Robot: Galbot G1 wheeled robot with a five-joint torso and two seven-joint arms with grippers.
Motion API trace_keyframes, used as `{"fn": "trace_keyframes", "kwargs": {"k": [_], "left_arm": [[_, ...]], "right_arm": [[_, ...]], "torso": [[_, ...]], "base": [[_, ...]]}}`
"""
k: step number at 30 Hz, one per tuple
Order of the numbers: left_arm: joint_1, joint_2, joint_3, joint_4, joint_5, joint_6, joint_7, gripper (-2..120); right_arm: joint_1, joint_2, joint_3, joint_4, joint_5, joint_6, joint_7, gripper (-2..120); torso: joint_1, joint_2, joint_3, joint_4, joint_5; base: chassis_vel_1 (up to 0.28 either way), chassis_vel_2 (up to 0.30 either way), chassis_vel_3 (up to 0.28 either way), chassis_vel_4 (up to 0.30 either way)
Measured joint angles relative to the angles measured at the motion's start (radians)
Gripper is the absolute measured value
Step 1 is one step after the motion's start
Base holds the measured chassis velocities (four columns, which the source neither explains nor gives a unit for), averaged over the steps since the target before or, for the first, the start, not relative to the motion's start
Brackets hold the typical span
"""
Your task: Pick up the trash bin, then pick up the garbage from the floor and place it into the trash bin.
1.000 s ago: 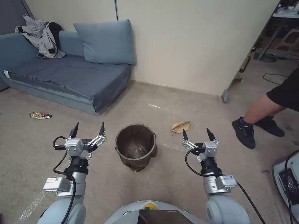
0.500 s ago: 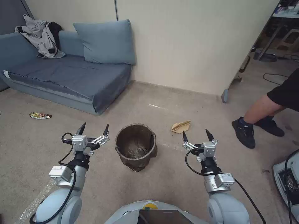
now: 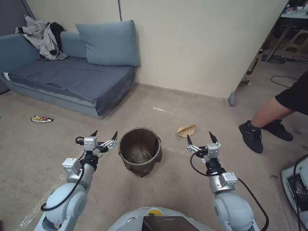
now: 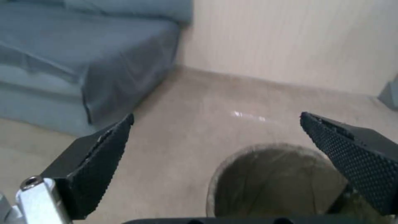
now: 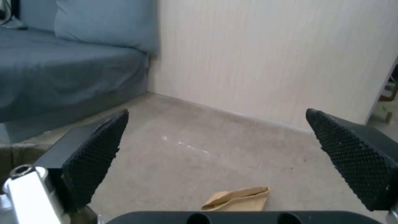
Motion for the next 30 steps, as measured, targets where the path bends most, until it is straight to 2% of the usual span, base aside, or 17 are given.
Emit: {"fn": "trace_keyframes", "kwargs": {"k": [2, 3, 6, 15, 17, 21, 24, 30], "left_arm": [[-0.051, 0.039, 0.014, 0.026, -0.057, 0.075, -0.014, 100], [-0.051, 0.039, 0.014, 0.026, -0.057, 0.075, -0.014, 100], [-0.106, 0.075, 0.034, 0.053, -0.111, 0.143, -0.035, 100], [-0.195, 0.122, 0.095, 0.115, -0.142, 0.22, -0.047, 100], [-0.227, 0.134, 0.133, 0.135, -0.158, 0.255, -0.075, 100], [-0.255, 0.139, 0.168, 0.162, -0.172, 0.276, -0.111, 100], [-0.268, 0.139, 0.18, 0.173, -0.183, 0.29, -0.128, 100], [-0.3, 0.135, 0.211, 0.202, -0.214, 0.347, -0.201, 100]], "right_arm": [[-0.003, 0.008, 0.004, 0.0, -0.001, 0.002, 0.0, 100], [-0.003, 0.008, 0.004, 0.0, -0.001, 0.002, 0.0, 100], [-0.007, 0.02, 0.011, 0.003, -0.005, 0.003, 0.001, 100], [-0.013, 0.033, 0.02, 0.002, -0.026, 0.008, 0.004, 100], [-0.019, 0.041, 0.022, 0.001, -0.038, 0.016, 0.005, 100], [-0.029, 0.052, 0.023, 0.0, -0.053, 0.027, 0.005, 100], [-0.034, 0.057, 0.023, 0.0, -0.059, 0.032, 0.005, 100], [-0.043, 0.073, 0.023, 0.002, -0.068, 0.04, 0.005, 100]], "torso": [[0.0, 0.0, 0.0, 0.0003, -0.0001], [0.0, 0.0, 0.0, 0.0003, -0.0001], [0.0, 0.0, 0.0, 0.0, 0.0], [0.0, 0.0, 0.0, 0.0001, -0.0001], [0.0, 0.0, 0.0, 0.0001, 0.0001], [0.0, 0.0, 0.0, 0.0001, 0.0], [0.0, 0.0, 0.0, 0.0002, -0.0001], [0.0, 0.0, 0.0, 0.0001, 0.0001]], "base": [[0.0, 0.0, 0.0, 0.0], [0.0, 0.0, 0.0, 0.0], [0.0, 0.0, 0.0, 0.0], [0.0, 0.0, 0.0, 0.0], [0.0, 0.0, 0.0, 0.0], [0.0, 0.0, 0.0, 0.0], [0.0, 0.0, 0.0, 0.0], [0.0, 0.0, 0.0, 0.0]]}}
